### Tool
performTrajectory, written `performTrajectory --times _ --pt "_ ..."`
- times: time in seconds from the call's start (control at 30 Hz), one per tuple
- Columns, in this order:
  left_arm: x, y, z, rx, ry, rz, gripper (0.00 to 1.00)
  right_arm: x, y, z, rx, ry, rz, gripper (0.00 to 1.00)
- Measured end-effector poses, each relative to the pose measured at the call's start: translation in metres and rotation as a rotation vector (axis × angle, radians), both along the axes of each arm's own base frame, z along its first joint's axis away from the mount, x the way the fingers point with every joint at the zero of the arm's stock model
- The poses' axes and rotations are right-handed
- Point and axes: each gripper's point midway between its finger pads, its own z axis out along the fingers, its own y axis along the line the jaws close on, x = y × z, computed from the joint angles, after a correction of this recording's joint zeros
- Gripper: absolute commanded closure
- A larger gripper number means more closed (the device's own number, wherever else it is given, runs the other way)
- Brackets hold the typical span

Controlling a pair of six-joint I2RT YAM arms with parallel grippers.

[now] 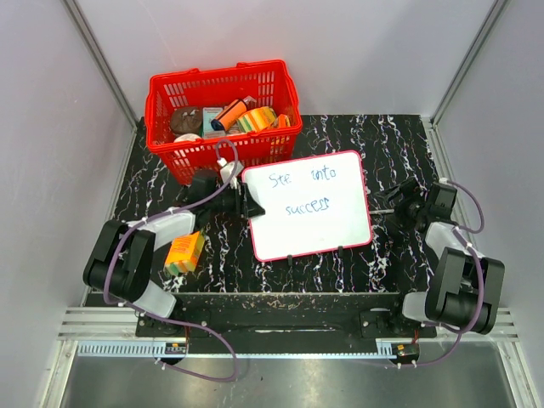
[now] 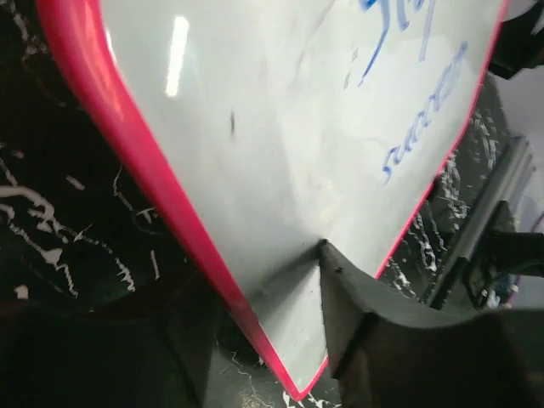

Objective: Write a sentence on the whiteboard
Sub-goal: Reset both arms

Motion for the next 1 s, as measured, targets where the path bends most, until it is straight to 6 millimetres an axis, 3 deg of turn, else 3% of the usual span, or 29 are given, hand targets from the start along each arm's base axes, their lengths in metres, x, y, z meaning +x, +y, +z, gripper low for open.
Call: performTrajectory --times 0.23,0.27,0.4,0.67,0.8,1.0 --pt "-0.011 0.014 -0.026 0.108 -0.016 0.034 0.12 -0.003 0.006 0.010 0.012 -0.033 0.024 0.00" --pt "-0.012 0.016 -0.026 0.115 -0.026 0.044 0.02 -0.003 0.007 0.012 0.017 -0.039 0.033 0.00" --pt "-0.014 0.022 -0.011 0.115 -0.088 0.079 0.01 -0.005 0.013 0.026 0.029 -0.073 0.055 0.00" --pt "-0.019 0.034 0.047 0.063 -0.254 0.170 0.01 -0.016 0.013 0.051 -0.025 -0.121 0.070 0.00" --pt "-0.025 0.047 0.078 0.050 -0.319 0.249 0.01 -0.022 0.004 0.064 -0.112 -0.127 0.055 0.00" --pt "-0.035 0.078 0.091 0.121 -0.265 0.418 0.01 -0.030 -0.011 0.107 -0.256 -0.194 0.010 0.00"
